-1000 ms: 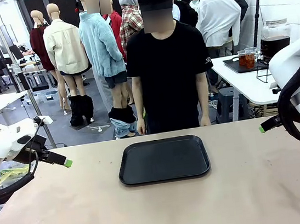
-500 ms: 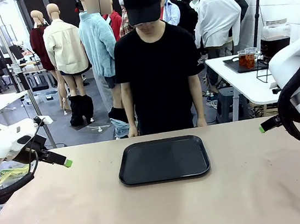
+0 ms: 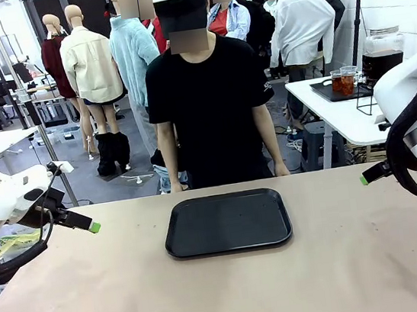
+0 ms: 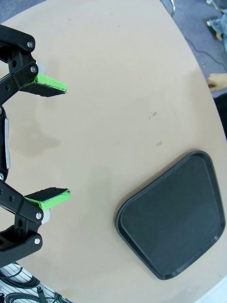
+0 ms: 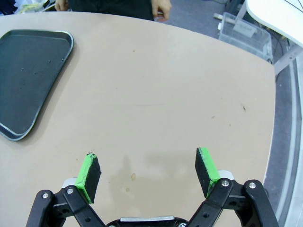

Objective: Pour the drink into the iced cup.
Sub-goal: Open the gripper to release the iced cup you were holding.

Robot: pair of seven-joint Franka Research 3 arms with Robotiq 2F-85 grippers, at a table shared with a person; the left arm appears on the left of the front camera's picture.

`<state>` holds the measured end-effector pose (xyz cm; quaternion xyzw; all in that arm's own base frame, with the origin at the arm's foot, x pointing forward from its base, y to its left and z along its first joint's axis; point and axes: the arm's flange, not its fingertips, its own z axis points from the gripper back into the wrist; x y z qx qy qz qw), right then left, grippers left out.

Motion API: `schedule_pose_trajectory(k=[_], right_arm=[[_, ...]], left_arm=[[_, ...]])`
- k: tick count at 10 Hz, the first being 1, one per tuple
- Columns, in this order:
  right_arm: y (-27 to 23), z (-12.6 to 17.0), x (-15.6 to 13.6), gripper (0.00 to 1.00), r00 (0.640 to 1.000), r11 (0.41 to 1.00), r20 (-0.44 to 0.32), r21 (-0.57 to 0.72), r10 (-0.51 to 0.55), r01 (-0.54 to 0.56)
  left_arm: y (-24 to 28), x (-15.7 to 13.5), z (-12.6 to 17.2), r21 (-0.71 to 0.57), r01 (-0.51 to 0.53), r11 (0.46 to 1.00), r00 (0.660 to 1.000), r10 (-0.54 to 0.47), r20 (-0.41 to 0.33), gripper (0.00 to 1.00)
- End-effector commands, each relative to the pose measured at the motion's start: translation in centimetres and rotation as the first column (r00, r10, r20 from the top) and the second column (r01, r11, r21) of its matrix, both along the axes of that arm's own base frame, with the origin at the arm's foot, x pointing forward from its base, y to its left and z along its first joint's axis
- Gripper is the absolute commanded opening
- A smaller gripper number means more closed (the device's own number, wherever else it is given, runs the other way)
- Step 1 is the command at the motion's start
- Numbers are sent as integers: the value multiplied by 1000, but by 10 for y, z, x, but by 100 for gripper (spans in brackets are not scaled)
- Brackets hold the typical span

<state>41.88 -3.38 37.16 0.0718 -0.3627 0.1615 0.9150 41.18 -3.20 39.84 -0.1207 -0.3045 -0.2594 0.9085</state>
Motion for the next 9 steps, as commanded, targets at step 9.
schedule_pose_trajectory(k=[9], right_arm=[[0,-4,-2,100,1000,1000,10,5,3,-3]], left_arm=[[3,1,1,6,-1,1000,1000,1,3,100]])
